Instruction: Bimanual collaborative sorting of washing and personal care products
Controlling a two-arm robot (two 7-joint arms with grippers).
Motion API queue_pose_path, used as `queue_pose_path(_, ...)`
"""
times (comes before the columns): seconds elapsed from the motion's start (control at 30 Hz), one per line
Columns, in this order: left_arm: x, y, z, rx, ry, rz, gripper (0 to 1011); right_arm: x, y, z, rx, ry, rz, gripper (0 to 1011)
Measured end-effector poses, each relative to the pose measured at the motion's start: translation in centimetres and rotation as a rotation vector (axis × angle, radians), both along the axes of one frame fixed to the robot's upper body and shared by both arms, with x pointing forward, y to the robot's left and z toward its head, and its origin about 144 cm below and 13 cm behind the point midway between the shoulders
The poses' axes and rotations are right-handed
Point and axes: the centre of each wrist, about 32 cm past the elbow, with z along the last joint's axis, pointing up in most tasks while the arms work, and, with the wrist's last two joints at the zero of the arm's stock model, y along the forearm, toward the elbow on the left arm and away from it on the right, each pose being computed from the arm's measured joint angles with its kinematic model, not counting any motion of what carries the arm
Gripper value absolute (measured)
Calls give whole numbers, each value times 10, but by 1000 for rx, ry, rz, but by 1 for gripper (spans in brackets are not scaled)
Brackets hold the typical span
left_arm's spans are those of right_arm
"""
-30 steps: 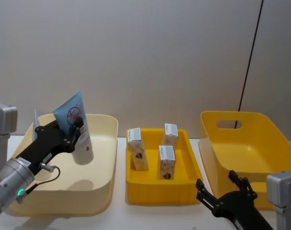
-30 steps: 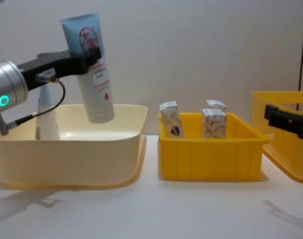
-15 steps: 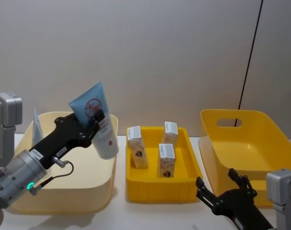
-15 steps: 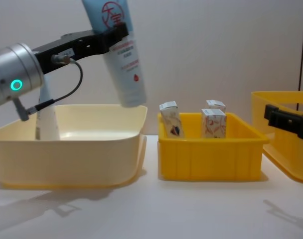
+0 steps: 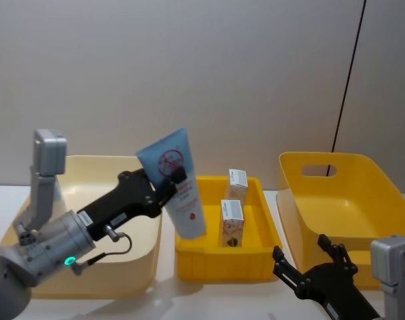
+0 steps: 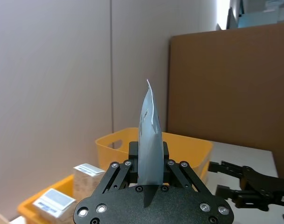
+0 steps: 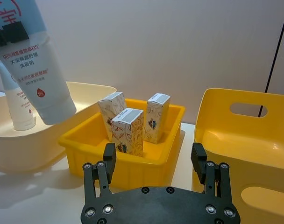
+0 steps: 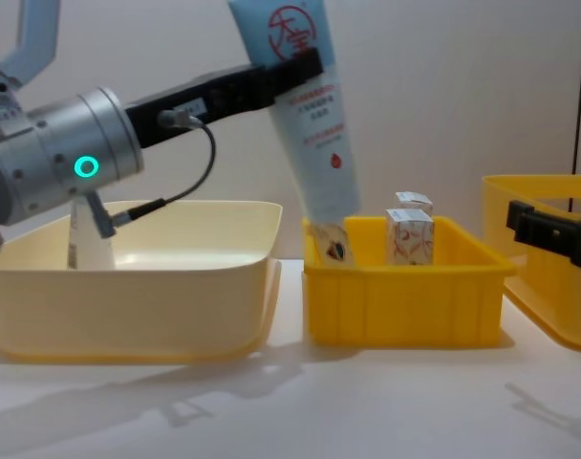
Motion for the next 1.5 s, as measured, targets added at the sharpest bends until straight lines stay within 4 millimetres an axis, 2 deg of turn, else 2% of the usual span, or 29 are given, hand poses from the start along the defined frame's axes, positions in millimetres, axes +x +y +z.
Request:
queue_pose_path(0.33, 7, -14, -1, 21, 25, -88, 241, 0, 0, 1, 1, -1, 7, 1001)
queue_pose_path(0.7, 10, -20, -2, 30, 35, -125, 241, -1, 7, 18, 24, 19, 100, 1001)
queue_pose_path(1.07, 11, -23, -2, 34, 40, -141, 241, 4, 31, 44, 18, 49, 213, 1001)
queue_pose_path(1.5, 11, -23, -3, 36, 42, -148, 241, 10, 65, 55, -54, 48, 201, 1001)
